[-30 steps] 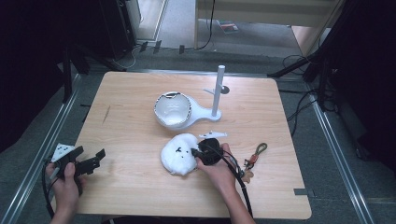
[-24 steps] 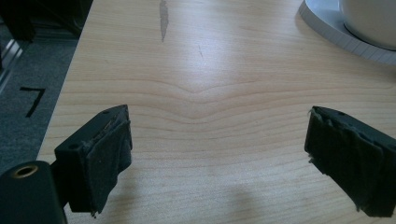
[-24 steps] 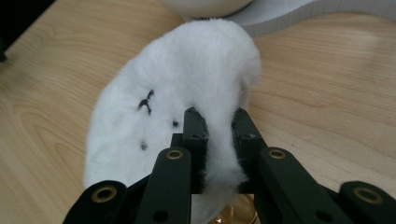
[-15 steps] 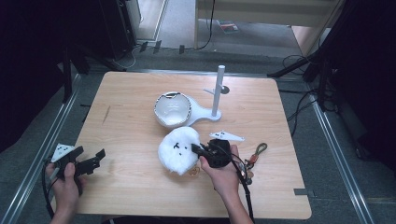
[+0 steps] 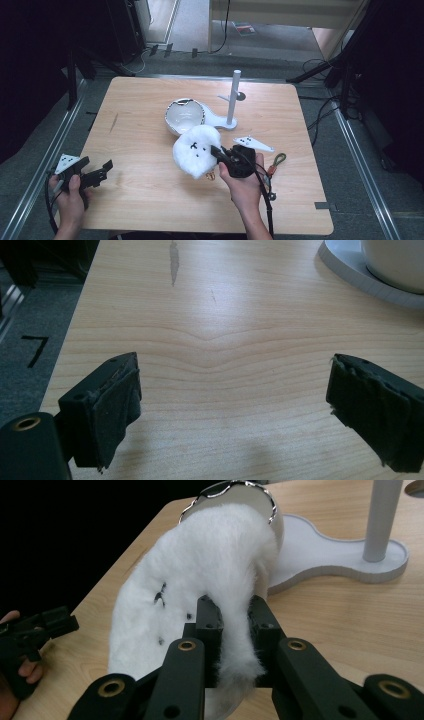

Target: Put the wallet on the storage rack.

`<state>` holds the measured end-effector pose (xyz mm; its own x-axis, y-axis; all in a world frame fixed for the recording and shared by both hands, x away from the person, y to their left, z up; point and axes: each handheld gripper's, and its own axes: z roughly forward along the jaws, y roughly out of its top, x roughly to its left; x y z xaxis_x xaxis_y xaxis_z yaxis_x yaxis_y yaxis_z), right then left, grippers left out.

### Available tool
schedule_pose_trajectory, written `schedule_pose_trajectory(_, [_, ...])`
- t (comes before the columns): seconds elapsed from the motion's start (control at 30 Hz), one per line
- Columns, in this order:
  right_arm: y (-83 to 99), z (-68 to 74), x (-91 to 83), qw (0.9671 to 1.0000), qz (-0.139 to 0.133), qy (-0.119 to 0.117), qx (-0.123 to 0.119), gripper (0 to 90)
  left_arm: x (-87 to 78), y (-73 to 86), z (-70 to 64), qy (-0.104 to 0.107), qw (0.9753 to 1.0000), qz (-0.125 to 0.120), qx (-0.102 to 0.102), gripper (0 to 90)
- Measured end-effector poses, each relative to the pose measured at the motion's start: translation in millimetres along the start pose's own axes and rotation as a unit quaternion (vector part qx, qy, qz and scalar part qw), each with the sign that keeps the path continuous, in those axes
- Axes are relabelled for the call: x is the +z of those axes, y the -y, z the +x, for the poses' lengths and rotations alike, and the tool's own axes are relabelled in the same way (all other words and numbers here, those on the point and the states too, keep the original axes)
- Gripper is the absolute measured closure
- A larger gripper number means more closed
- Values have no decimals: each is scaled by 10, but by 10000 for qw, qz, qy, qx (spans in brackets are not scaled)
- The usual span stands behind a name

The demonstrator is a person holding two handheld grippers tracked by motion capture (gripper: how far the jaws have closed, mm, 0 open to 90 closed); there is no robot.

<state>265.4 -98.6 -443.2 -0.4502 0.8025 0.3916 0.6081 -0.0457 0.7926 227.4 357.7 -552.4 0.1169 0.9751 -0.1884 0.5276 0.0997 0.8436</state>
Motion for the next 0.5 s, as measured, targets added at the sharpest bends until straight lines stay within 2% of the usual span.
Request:
schedule_pose_trajectory(0.23, [-95,34,-59,9997,-218,106,3,805,-3,2,-5,-14,10000,-26,21,82])
schedule_pose_trajectory(0.5, [-209,57,-63,9982,-464,364,47,804,-7,4,-6,-16,10000,-52,36,83])
